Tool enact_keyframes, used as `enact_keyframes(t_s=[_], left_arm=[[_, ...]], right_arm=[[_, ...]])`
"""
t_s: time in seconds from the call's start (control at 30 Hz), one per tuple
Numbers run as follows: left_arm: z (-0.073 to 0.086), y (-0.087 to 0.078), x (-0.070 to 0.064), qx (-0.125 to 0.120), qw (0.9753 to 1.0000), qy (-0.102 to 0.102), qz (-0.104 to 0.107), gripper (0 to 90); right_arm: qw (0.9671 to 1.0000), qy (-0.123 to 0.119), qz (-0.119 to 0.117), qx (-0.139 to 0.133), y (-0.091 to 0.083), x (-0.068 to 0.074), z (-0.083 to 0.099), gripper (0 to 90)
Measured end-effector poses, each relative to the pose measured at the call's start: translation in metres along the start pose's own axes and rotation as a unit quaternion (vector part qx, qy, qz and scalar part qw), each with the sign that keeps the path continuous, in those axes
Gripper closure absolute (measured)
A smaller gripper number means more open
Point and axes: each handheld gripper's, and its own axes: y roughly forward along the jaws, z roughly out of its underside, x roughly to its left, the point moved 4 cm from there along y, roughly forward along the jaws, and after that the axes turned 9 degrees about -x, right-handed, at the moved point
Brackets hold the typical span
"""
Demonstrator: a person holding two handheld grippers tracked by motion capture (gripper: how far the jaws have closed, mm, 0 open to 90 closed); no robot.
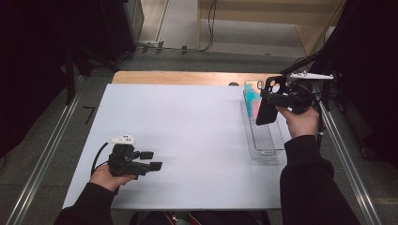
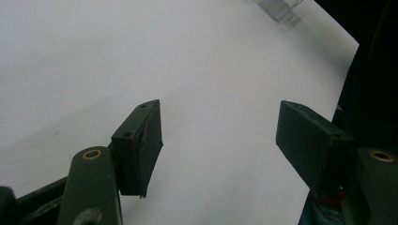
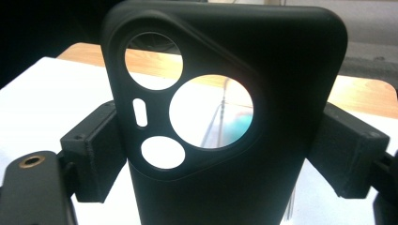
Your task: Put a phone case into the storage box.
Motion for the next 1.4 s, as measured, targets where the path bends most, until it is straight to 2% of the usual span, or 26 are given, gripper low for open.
enact_keyframes(t_s=[0.13,0.3,0.53,0.77,0.97,1.13,1.3,1.4], left_arm=[[-0.001,0.001,0.000,-0.001,1.0000,0.001,0.002,32.2],[-0.002,0.000,0.000,-0.004,1.0000,0.001,0.004,32.2],[-0.002,0.000,0.001,-0.006,1.0000,0.000,0.004,32.2],[-0.003,0.000,0.001,-0.004,1.0000,0.000,0.003,32.2],[-0.003,-0.001,0.003,-0.006,1.0000,0.000,0.003,32.2],[-0.004,0.000,0.004,-0.007,1.0000,-0.001,0.004,32.2],[-0.004,0.001,0.003,-0.007,1.0000,0.000,0.006,32.2],[-0.005,-0.001,0.004,-0.009,0.9999,0.000,0.004,32.2]], right_arm=[[0.9998,-0.005,0.020,0.005,0.013,-0.003,0.004,12.2],[0.9991,0.000,0.041,0.010,0.031,-0.007,0.011,12.2],[0.9980,-0.014,0.060,0.018,0.053,-0.015,0.020,12.2],[0.9960,-0.010,0.083,0.032,0.073,-0.020,0.031,12.1],[0.9956,0.007,0.090,0.025,0.086,-0.025,0.035,12.1],[0.9947,-0.008,0.098,0.029,0.097,-0.024,0.035,12.1],[0.9940,0.000,0.105,0.031,0.106,-0.025,0.034,12.1],[0.9939,-0.004,0.105,0.033,0.110,-0.026,0.034,12.1]])
